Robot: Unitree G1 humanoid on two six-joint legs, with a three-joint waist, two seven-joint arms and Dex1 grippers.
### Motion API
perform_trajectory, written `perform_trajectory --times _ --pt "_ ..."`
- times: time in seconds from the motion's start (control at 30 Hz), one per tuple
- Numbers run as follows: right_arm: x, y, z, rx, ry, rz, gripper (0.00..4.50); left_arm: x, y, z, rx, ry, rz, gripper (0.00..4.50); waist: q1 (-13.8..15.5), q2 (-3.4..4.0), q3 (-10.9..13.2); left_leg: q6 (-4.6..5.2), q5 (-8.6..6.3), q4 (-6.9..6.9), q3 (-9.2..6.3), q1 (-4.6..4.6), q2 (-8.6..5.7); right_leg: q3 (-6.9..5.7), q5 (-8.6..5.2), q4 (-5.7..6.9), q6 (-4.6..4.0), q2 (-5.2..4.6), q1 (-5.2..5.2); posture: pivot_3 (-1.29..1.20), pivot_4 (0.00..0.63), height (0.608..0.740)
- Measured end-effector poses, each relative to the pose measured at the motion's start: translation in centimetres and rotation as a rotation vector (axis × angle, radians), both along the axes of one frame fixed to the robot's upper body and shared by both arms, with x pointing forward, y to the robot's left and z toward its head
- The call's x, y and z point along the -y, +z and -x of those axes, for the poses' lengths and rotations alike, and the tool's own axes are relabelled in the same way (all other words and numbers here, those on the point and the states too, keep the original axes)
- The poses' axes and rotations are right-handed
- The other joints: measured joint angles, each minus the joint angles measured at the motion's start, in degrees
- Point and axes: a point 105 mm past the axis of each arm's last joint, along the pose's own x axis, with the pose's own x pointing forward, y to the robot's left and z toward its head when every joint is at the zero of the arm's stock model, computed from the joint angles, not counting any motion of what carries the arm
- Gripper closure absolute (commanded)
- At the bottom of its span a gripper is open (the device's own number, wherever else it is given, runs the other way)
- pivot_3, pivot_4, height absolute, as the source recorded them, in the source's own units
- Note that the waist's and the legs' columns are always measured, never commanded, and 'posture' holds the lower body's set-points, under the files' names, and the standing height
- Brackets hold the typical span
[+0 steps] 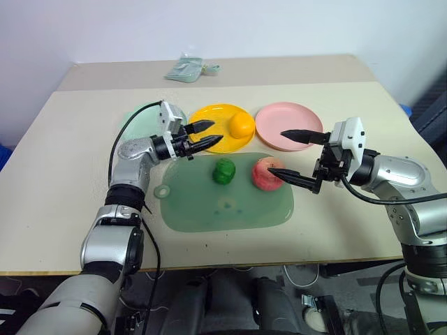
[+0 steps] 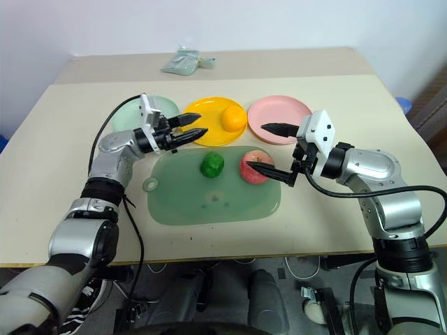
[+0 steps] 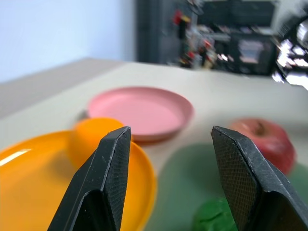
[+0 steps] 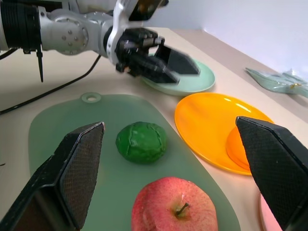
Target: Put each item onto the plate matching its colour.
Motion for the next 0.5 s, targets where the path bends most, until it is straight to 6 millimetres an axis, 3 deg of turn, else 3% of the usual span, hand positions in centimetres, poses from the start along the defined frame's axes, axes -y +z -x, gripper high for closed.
perform_trajectory --times 0.13,0.5 --pt "0.0 0.0 0.0 0.0 -0.002 0.002 0.0 0.2 -0.7 1.5 -0.005 -0.103 -0.06 0.03 -0.02 0.0 0.0 0.0 0.0 0.0 0.01 0.0 0.0 0.01 0.0 0.0 0.0 0.0 0.0 0.0 0.15 0.74" --pt "-0.1 0.0 0.0 0.0 -0.002 -0.004 0.0 2.0 -4.2 2.8 0.023 -0.218 -0.307 0.03 0.12 0.0 0.0 0.0 0.0 0.0 0.0 0.0 0.0 0.01 0.0 0.0 -0.01 -0.01 0.0 0.0 0.15 0.74"
